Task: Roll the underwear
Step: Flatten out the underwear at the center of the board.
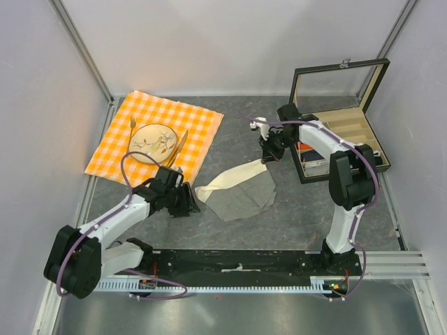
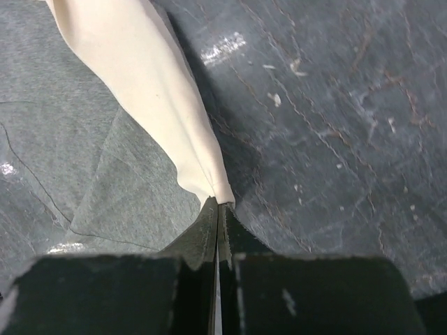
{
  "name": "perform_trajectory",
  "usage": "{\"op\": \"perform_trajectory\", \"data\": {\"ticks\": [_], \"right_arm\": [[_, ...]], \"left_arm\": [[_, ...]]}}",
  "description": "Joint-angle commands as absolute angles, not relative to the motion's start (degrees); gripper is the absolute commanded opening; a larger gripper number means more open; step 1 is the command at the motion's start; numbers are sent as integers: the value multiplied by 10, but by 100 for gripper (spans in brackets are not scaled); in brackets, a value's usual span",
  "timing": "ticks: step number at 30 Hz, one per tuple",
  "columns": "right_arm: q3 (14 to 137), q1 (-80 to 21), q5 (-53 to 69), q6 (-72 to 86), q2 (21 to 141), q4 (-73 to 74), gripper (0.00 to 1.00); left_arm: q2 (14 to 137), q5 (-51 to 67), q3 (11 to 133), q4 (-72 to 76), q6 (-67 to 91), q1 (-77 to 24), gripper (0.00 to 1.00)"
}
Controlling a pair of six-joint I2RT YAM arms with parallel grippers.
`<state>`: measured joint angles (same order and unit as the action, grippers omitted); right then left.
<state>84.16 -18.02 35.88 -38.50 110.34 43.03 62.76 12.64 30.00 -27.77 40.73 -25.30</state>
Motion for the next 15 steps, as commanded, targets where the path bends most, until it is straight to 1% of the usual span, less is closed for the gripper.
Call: {"op": "perform_trajectory", "data": {"ticks": [1, 5, 9, 11, 15], "right_arm": [[830, -156, 406, -381, 1085, 441, 0], [834, -151, 423, -374, 1092, 444, 0], [860, -140, 453, -332, 1103, 444, 0], [884, -137, 483, -295, 1109, 444, 0], [922, -137, 518, -202, 1132, 425, 0]], "left_arm": [[668, 135, 344, -222, 357, -265, 54], [729, 117, 401, -232, 315, -267, 54], [777, 81, 463, -255, 264, -267, 53], [781, 67, 474, -261, 256, -268, 52], [738, 35, 470, -277, 252, -267, 50]]}}
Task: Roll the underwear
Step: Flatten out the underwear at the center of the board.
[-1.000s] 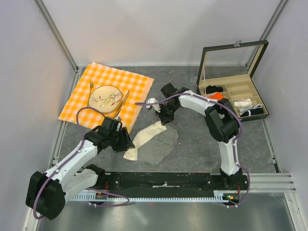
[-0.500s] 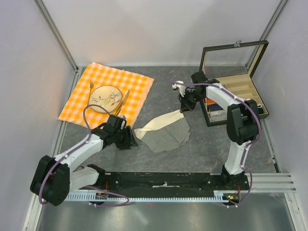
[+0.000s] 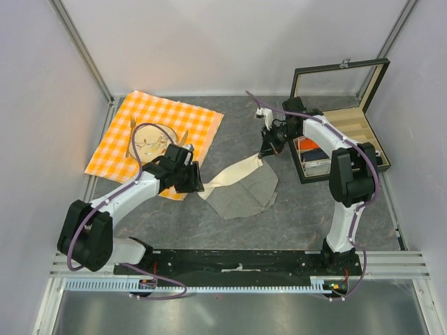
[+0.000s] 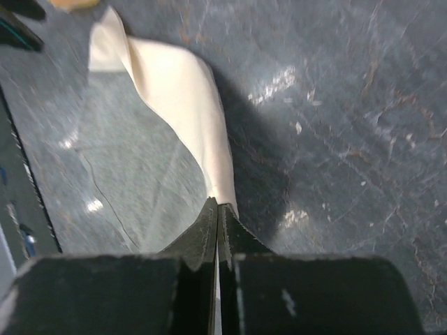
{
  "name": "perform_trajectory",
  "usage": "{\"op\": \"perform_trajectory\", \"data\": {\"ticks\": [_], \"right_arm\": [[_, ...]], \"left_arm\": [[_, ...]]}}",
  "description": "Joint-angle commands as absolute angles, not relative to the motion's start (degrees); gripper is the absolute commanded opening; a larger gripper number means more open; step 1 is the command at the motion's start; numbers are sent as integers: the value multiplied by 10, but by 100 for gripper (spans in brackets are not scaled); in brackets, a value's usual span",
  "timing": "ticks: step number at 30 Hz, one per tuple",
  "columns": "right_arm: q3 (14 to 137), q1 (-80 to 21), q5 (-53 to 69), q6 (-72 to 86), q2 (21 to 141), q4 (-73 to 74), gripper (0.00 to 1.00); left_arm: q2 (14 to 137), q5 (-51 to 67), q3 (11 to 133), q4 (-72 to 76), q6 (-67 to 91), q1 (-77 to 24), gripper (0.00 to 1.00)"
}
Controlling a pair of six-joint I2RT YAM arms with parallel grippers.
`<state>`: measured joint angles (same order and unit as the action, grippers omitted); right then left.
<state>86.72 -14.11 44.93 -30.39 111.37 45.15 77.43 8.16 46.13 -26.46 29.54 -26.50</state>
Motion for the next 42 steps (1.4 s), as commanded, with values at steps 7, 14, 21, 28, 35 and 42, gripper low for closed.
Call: {"op": "perform_trajectory", "data": {"ticks": [7, 14, 21, 28, 35, 42], "right_arm": [[929, -155, 492, 117, 1191, 177, 2], [985, -207, 610, 295, 1267, 4, 32], [1020, -157, 497, -56, 1184, 294, 47], [973, -155, 280, -257, 1160, 362, 51], [992, -152, 209, -278, 1222, 383, 51], [991, -153, 198, -271, 1255, 381, 52]], "left_arm": [[600, 40, 434, -280, 272, -265, 52], [563, 58, 424, -292, 286, -265, 52], [562, 83, 419, -275, 287, -265, 53], [621, 120, 439, -229, 268, -265, 54], [797, 167, 563, -208, 201, -253, 57], [988, 233, 728, -194, 136, -239, 58]]}}
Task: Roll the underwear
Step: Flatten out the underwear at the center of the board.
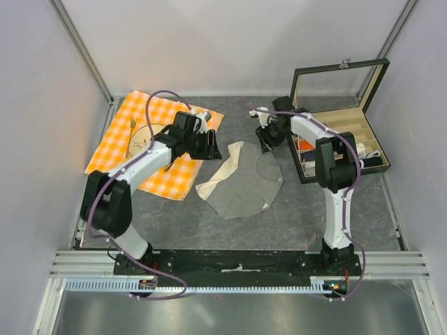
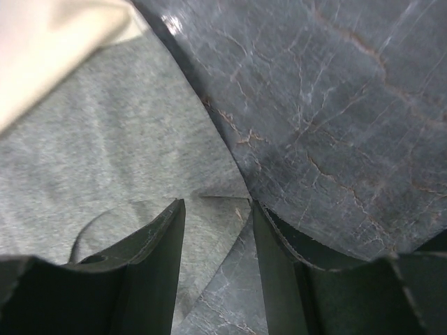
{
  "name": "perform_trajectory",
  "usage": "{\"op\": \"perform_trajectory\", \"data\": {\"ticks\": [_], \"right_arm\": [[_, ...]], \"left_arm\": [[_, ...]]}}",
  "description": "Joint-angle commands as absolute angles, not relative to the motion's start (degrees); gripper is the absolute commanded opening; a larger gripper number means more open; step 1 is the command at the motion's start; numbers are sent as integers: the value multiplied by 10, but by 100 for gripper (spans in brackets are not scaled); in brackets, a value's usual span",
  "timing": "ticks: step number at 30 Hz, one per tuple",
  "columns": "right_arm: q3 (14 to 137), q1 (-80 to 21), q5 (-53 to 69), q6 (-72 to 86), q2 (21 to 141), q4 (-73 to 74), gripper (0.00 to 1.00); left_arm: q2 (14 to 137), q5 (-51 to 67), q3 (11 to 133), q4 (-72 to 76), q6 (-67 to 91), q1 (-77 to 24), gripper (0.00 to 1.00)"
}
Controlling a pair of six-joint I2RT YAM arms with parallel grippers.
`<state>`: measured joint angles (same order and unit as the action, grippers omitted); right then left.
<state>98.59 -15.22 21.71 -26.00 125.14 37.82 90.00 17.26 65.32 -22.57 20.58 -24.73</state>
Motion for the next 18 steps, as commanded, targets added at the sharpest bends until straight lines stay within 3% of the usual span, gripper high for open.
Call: {"op": "perform_trajectory", "data": {"ticks": [1, 11, 18], "right_arm": [[988, -152, 203, -270, 1255, 381, 51], [979, -139, 245, -252, 1263, 372, 52], [977, -121, 273, -245, 1267, 371, 52]], "left_arm": [[1012, 240, 743, -194, 132, -237, 58], [1215, 293, 971, -227, 84, -225, 58], [1302, 309, 1066, -279, 79, -221, 57]]}}
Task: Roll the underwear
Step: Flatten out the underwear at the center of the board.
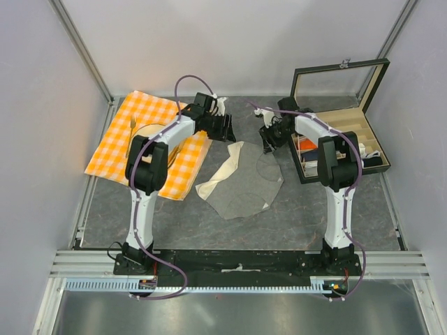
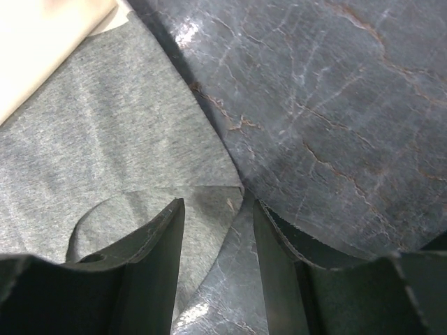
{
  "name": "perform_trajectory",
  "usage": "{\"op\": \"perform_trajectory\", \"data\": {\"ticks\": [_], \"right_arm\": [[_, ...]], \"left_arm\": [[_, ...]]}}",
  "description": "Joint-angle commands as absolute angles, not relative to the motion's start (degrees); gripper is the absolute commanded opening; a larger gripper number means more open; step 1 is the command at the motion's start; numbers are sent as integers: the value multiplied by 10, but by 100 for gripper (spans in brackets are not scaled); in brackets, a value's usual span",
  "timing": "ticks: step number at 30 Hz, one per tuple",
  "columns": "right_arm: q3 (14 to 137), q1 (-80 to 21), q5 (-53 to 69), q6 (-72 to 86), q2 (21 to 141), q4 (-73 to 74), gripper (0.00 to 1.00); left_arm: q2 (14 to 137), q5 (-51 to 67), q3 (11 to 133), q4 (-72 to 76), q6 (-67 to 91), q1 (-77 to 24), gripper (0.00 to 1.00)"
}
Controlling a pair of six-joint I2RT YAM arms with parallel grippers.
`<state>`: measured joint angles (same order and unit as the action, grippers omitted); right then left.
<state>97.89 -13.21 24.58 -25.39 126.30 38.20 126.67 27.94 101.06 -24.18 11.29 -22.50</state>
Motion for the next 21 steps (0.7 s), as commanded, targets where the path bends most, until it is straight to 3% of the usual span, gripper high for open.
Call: {"op": "perform_trajectory", "data": {"ticks": [1, 16, 21], "right_arm": [[977, -121, 274, -244, 1267, 370, 52], [998, -120, 301, -220, 1300, 362, 50], [998, -120, 309, -220, 1308, 367, 48]], "left_arm": [[1309, 310, 1075, -286, 78, -221, 57], [1358, 323, 1120, -334, 50, -219, 57], [1375, 333, 1134, -345, 51, -218, 53]]}}
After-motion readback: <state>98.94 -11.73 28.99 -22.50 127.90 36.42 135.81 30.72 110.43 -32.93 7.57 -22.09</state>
